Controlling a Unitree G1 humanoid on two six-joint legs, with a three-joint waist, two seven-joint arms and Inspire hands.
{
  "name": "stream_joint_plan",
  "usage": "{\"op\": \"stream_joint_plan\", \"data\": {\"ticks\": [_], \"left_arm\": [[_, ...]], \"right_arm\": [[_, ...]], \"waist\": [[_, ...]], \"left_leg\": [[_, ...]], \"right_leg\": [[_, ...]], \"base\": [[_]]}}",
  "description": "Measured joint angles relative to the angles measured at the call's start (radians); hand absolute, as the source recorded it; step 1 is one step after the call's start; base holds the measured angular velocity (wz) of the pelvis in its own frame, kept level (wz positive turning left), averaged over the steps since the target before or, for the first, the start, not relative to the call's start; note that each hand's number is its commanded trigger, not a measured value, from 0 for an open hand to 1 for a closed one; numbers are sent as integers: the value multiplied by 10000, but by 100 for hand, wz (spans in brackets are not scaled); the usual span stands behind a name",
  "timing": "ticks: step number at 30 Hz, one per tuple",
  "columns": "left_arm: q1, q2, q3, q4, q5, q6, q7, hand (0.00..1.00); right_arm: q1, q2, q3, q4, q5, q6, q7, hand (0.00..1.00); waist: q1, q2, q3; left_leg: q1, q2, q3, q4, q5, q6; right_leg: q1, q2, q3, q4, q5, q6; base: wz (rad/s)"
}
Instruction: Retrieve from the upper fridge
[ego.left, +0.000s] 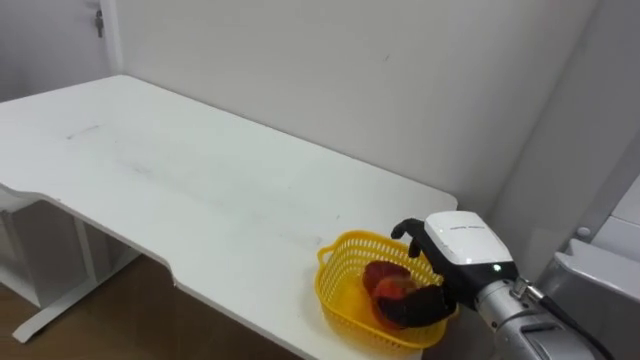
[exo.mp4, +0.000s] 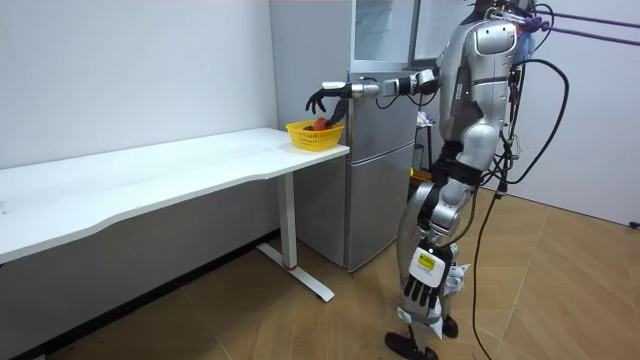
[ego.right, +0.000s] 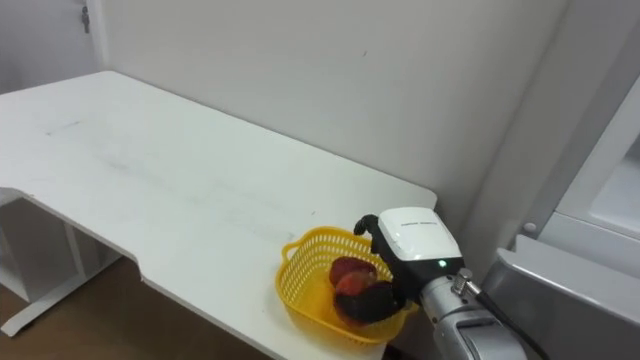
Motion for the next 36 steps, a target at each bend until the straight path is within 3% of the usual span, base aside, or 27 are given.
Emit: {"op": "stream_joint_plan", "data": {"ticks": [6,23,32,36], "left_arm": [[-13,-1,2,-2,3,-1,15,0],[-21,-9,7,-154,4,19,165,0],[10,-16,-20,-154,-76,146,267,0],[151,-28,-75,-195,-72,137,532,0]], "right_arm": [[0,18,-1,-2,0,0,0,0],[0,203,-2,-3,1,13,0,0],[-3,324,-91,-532,339,-19,-7,0],[-4,325,-170,-1363,498,-97,-169,0]], "waist": [[1,36,25],[1,28,-2],[-124,157,-59],[-286,315,-90]], "left_leg": [[-5,-3,3,-5,0,0],[-70,-4,2,68,-4,3],[-62,-1,-15,122,-8,11],[37,-6,29,119,-9,26]], "right_leg": [[-7,4,3,-3,0,0],[-26,13,-17,4,0,-1],[-38,-77,20,128,1,-2],[-29,-69,106,170,1,-1]], "base": [[0],[0],[0],[-3]]}}
